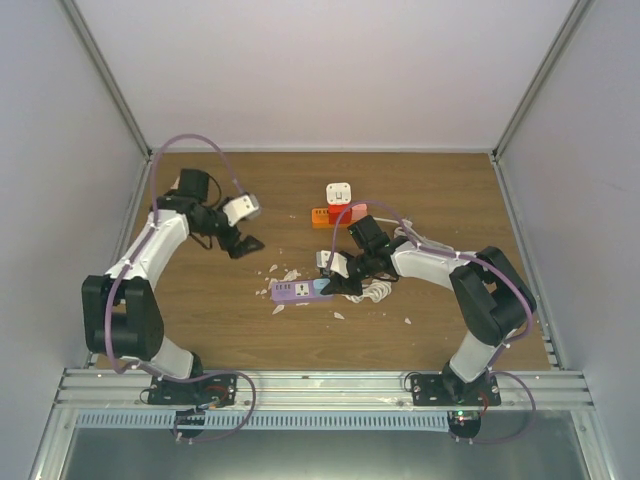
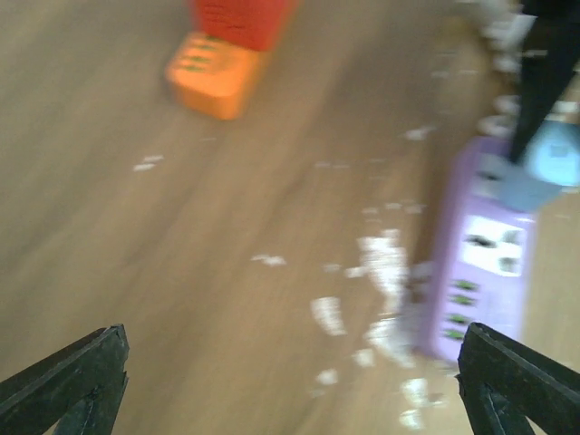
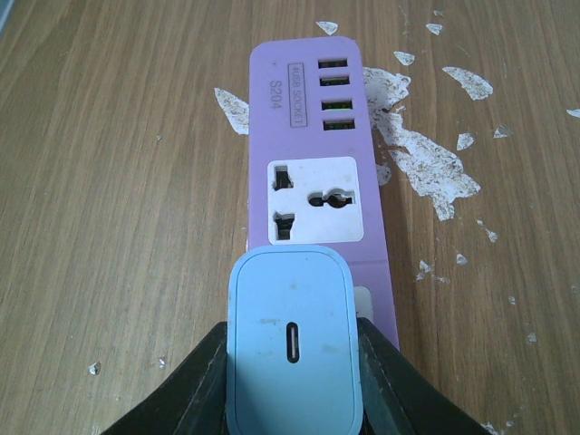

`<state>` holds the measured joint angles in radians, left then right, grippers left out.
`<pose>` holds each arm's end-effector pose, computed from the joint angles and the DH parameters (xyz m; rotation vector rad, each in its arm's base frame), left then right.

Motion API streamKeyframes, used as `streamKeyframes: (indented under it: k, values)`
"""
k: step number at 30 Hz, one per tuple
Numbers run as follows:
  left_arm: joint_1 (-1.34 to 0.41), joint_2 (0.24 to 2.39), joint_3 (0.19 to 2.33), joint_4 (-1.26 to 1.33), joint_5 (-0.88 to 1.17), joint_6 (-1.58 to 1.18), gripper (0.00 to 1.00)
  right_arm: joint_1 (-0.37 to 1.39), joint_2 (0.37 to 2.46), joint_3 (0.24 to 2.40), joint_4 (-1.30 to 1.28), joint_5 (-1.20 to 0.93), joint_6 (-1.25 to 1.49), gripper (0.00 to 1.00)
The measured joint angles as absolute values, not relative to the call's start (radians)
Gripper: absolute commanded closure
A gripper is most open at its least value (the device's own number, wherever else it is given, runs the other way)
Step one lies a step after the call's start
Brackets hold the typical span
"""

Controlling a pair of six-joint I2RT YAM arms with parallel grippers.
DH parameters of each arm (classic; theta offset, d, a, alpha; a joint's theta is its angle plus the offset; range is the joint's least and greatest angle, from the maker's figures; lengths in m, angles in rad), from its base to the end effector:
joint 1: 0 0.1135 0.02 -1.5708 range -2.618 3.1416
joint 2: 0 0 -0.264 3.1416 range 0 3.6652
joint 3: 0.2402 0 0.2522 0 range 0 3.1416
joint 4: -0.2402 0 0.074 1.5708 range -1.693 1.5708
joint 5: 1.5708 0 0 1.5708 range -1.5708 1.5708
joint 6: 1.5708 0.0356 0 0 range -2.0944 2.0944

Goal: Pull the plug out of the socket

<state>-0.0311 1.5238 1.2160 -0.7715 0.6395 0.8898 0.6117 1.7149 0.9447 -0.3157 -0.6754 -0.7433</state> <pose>0.3068 -0.0308 0.2697 1.2451 2.0617 -0.4720 0.2516 0.2037 0.1572 -1.7345 1.8099 0.8345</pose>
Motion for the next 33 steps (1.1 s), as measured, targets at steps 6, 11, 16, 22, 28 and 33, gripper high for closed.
streamKeyframes:
  k: [6,11,16,22,28,33]
  values:
    - [-0.160,1.504,1.056,-0.774,0.772,0.912,0.07,0.612,1.715,0.945,-0.315,-0.677,-0.743,0.75]
    - [-0.269,1.454,0.947,-0.707,0.804,0.883,0.09,0.612,1.715,0.945,-0.314,-0.677,-0.736,0.54]
    - [-0.363,1.450,0.921,-0.619,0.808,0.848,0.11,0.606,1.716,0.933,-0.328,-0.625,-0.725,0.41]
    - [-0.424,1.462,0.889,-0.529,0.807,0.816,0.15,0.603,1.715,0.924,-0.326,-0.619,-0.725,0.40]
    - [-0.477,1.473,0.858,-0.451,0.795,0.792,0.22,0.566,1.712,0.901,-0.319,-0.629,-0.733,0.41]
    - [-0.522,1.506,0.853,-0.388,0.754,0.771,0.27,0.527,1.712,0.897,-0.326,-0.633,-0.738,0.43]
